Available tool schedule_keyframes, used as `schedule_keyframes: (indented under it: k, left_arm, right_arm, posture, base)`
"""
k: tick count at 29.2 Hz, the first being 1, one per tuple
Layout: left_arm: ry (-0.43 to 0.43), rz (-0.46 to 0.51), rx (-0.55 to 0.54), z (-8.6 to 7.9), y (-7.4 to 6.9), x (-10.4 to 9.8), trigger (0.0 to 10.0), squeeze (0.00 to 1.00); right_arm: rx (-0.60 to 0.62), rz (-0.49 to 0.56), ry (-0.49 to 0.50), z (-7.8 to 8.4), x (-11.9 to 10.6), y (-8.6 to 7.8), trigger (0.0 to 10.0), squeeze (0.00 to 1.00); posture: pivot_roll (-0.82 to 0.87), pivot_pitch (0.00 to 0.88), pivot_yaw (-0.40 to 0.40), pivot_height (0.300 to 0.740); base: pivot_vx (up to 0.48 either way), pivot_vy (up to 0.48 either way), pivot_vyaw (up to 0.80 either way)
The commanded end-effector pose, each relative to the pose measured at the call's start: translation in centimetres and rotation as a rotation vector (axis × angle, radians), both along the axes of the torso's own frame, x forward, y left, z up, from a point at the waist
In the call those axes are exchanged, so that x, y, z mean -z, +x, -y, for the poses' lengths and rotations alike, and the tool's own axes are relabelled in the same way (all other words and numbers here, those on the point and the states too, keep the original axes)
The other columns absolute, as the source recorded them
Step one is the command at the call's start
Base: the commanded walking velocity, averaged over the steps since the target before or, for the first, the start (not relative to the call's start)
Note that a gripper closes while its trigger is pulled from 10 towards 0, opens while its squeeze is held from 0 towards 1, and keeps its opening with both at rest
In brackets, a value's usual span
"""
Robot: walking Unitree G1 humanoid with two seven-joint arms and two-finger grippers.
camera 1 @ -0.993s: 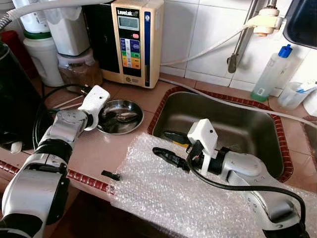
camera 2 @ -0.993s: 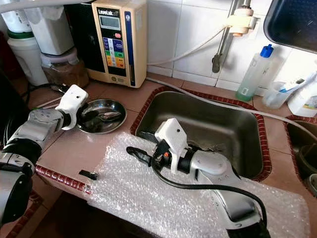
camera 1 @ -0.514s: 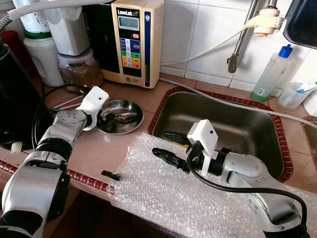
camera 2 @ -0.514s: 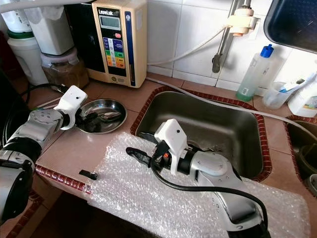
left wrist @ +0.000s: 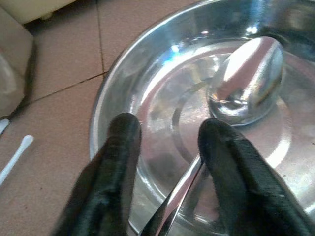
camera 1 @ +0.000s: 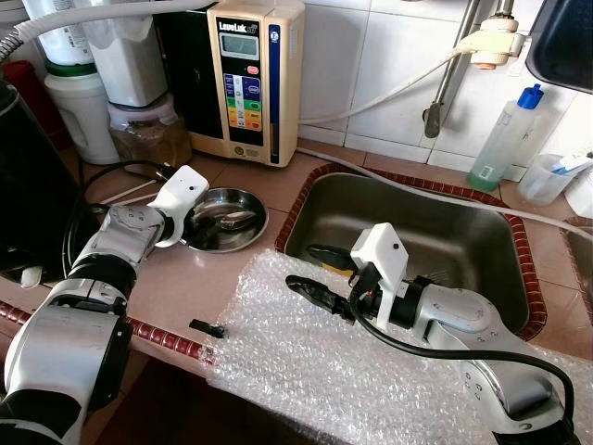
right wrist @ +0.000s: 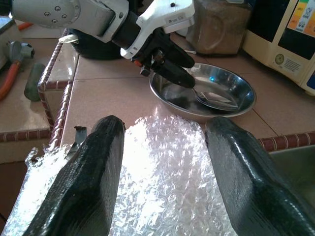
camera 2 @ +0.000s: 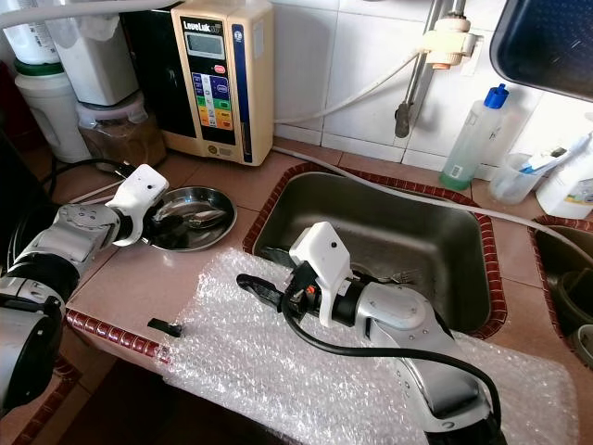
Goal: Kitchen organization
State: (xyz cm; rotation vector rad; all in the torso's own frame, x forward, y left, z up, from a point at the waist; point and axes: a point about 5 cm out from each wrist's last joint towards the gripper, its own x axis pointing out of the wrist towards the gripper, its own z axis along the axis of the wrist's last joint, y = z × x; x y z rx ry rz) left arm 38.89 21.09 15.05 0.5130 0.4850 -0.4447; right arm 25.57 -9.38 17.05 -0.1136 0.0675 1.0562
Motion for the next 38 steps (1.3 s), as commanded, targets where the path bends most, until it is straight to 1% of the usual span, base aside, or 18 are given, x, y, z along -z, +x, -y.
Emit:
schedule_keyframes:
  k: [1,4,7,22,33,37,38]
  left_arm:
    - [0.018,-0.063,0.004,-0.1,-0.3,0.8,0.0,0.00]
    - [0.026,-0.074,0.006,0.0,-0.3,0.8,0.0,0.00]
    - [0.014,-0.094,0.023,0.2,-0.4,0.8,0.0,0.00]
    - [0.009,-0.090,0.045,1.0,-0.1,0.2,0.0,0.00]
    - [-0.022,-0.013,-0.008,0.7,0.5,-1.1,0.0,0.00]
    - [-0.050,0.078,-0.053,0.6,1.2,-2.8,0.0,0.00]
    - [-0.050,0.078,-0.053,0.6,1.2,-2.8,0.0,0.00]
  right_arm:
    - [0.005,0.015,-0.006,0.2,-0.3,0.1,10.0,0.00]
    - [0.005,0.015,-0.007,0.2,-0.3,0.2,10.0,0.00]
    - [0.003,0.014,-0.006,0.1,-0.3,0.2,10.0,0.00]
    - [0.004,0.021,-0.009,0.1,-0.2,0.7,10.0,0.00]
    - [0.010,0.029,-0.006,0.0,-0.2,0.9,10.0,0.00]
    - [0.015,0.030,-0.004,0.0,-0.1,0.9,10.0,0.00]
    - [0.015,0.030,-0.004,0.0,-0.1,0.9,10.0,0.00]
  posture:
    - [-0.01,0.000,0.025,0.740]
    - [-0.01,0.000,0.024,0.740]
    - [-0.01,0.000,0.022,0.740]
    - [0.00,0.000,0.022,0.740]
    - [0.01,0.000,0.023,0.740]
    - [0.01,0.000,0.026,0.740]
    - [0.01,0.000,0.026,0.740]
  base:
    - [0.000,0.000,0.00]
    - [0.000,0.000,0.00]
    - [0.000,0.000,0.00]
    - [0.000,0.000,0.00]
    - [0.000,0.000,0.00]
    - [0.000,0.000,0.00]
    - [0.000,0.000,0.00]
